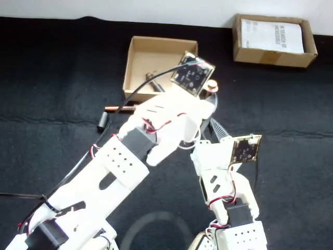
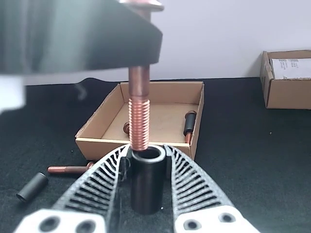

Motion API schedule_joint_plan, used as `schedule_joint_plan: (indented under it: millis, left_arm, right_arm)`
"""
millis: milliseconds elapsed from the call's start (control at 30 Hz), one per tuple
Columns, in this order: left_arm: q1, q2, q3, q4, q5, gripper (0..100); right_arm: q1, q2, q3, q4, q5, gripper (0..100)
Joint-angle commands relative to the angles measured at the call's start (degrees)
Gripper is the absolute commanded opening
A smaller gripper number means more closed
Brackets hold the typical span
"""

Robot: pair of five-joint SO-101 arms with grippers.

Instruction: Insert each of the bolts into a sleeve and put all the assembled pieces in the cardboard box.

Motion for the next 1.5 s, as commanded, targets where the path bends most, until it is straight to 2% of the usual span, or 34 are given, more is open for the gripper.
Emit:
schedule_joint_plan:
  millis: [0,400,500,1033,1467]
  left_arm:
    - [0.3,-1.9,1.3,-2.9,0.0,1]
    - [1.0,-1.9,1.1,-5.5,0.1,1]
    - [1.0,-1.9,1.1,-6.6,1.9,1]
    - [1.7,-1.5,1.9,-5.8,1.9,1]
    - [0.5,-2.0,9.7,-3.0,1.6,1]
  right_arm:
    - [-0.1,-0.7,8.8,-1.3,-0.3,0.6]
    - [-0.1,-0.4,8.8,-1.3,-0.3,0.6]
    - [-0.1,-0.4,8.8,-1.3,-0.3,0.6]
    - [-0.1,-0.4,8.8,-1.2,-0.3,0.6]
    - [0.0,-0.4,8.7,-1.2,-0.2,0.6]
